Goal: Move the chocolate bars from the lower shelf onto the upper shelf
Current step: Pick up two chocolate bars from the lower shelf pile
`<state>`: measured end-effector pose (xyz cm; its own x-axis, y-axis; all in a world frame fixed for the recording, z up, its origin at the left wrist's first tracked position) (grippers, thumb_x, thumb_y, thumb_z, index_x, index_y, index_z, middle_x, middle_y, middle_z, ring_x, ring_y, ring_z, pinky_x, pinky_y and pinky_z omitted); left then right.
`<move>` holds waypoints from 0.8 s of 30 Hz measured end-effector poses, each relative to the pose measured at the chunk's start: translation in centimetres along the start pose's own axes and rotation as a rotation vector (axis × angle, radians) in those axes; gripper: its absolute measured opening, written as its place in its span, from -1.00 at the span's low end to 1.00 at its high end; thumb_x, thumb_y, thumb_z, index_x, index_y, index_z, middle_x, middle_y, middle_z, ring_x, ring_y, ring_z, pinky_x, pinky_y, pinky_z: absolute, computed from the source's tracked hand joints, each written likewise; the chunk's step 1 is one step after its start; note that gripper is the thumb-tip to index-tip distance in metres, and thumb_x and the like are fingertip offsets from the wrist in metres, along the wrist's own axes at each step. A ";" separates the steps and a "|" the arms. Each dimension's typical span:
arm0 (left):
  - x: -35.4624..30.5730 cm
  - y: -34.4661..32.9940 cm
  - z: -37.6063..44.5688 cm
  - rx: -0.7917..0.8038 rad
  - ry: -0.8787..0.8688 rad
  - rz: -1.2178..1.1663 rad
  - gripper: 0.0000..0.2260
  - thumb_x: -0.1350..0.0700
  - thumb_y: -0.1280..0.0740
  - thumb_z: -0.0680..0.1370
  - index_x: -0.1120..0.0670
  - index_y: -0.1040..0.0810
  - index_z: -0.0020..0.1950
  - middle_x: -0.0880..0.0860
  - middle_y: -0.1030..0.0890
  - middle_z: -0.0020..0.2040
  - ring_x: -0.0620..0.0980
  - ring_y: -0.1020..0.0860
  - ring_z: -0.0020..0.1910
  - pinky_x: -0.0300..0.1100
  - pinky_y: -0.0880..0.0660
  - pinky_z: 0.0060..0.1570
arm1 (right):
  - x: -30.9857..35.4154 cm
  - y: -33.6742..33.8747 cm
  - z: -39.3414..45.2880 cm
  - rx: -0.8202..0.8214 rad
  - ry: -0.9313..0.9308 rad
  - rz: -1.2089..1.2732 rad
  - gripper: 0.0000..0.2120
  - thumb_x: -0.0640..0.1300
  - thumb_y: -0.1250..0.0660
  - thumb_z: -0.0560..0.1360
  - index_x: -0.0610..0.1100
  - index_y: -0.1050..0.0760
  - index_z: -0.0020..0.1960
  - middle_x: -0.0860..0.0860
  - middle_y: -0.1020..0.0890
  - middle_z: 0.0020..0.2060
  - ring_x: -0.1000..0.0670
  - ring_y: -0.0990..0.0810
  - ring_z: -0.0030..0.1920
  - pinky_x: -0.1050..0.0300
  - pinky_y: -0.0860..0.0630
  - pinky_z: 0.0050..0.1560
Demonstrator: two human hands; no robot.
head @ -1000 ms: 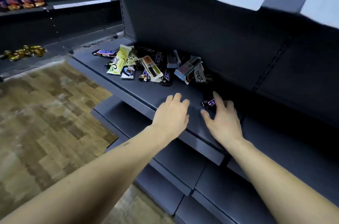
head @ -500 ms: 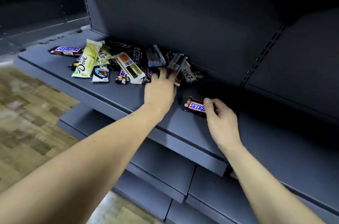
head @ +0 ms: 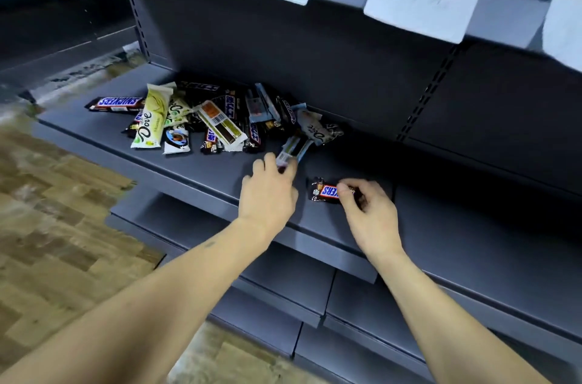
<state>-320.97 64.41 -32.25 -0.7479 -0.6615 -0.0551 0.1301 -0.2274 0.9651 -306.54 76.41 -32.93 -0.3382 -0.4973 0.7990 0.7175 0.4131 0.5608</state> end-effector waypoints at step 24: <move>3.7 2.5 -5.2 0.202 0.127 -0.452 -0.64 -0.09 -0.28 0.53 -0.15 -0.33 0.30 -0.02 -0.52 0.05 0.03 -0.53 -0.06 -0.13 -0.46 -0.22 | 1.1 2.2 -1.7 0.361 -0.082 -0.634 -0.55 -0.02 -0.21 0.53 0.19 -0.34 0.41 0.02 -0.64 0.00 -0.07 -0.59 -0.03 0.15 -0.46 -0.15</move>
<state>-320.04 57.67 -31.36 -0.6136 -0.6134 -0.4972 -0.3263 -0.3764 0.8671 -304.26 75.48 -31.21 -0.6762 -0.6714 0.3032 0.1288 0.2975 0.9460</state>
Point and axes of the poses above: each hand's wrist, its own z-axis towards the middle knuckle, its own y-axis out of the back of the hand, x = y × z, the point moved 7 cm from there along z, towards the middle knuckle
